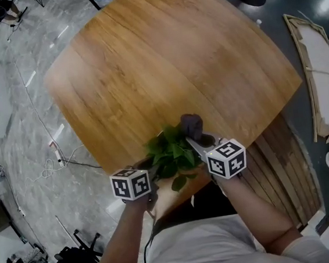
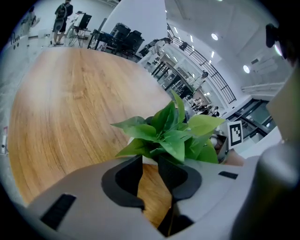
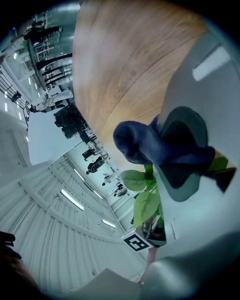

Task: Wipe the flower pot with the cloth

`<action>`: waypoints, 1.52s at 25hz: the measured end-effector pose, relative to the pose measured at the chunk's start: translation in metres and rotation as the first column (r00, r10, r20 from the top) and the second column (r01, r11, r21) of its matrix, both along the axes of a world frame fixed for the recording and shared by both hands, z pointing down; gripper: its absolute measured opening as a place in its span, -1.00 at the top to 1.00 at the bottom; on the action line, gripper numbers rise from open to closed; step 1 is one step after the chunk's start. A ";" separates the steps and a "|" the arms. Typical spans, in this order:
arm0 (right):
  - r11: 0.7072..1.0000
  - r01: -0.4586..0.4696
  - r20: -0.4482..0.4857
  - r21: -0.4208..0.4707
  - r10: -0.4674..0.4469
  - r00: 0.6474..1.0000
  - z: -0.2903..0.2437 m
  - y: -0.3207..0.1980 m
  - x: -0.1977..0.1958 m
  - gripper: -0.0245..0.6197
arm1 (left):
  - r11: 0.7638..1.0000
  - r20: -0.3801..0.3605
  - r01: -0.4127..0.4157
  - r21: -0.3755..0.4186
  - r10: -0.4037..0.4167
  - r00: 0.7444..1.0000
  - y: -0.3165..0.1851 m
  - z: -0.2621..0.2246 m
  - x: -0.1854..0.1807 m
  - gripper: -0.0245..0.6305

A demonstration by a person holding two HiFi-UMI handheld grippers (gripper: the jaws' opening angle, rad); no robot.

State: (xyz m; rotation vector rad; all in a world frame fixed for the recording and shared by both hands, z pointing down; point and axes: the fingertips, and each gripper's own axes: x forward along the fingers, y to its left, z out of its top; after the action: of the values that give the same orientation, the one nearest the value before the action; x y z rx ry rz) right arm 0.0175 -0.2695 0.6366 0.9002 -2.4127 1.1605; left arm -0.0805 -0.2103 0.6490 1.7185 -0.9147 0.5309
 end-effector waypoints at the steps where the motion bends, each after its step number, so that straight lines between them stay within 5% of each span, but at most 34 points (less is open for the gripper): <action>1: 1.000 0.003 0.006 -0.003 -0.003 1.000 0.001 0.000 -0.001 0.71 | 1.000 -0.009 -0.006 -0.009 0.006 1.000 0.000 0.000 0.002 0.63; 10: 1.000 0.005 0.074 -0.024 -0.004 0.997 0.006 0.001 0.002 0.71 | 0.999 -0.048 0.003 -0.048 -0.005 0.999 -0.002 0.011 0.000 0.66; 14: 0.999 0.005 0.099 -0.043 -0.001 0.995 0.014 0.002 0.009 0.71 | 0.998 0.030 -0.002 -0.056 0.003 1.000 0.004 0.025 -0.015 0.88; 27: 0.981 0.192 0.233 -0.039 -0.178 0.956 -0.032 0.046 -0.040 0.71 | 0.982 -0.013 0.136 -0.129 -0.139 0.990 0.010 0.051 -0.030 0.89; 34: 0.991 0.102 0.091 -0.084 -0.094 0.991 0.028 0.022 -0.016 0.72 | 0.976 -0.029 0.171 -0.138 -0.176 0.984 0.013 0.054 -0.036 0.89; 38: 0.991 0.112 0.094 -0.068 -0.105 0.990 0.026 0.017 -0.025 0.71 | 0.961 -0.074 0.212 -0.180 -0.228 0.971 0.012 0.061 -0.037 0.89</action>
State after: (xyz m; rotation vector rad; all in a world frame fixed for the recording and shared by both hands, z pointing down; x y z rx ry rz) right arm -0.0079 -0.2527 0.6628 0.6993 -2.4388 1.2646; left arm -0.1173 -0.1982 0.7103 1.4536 -0.9507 0.3654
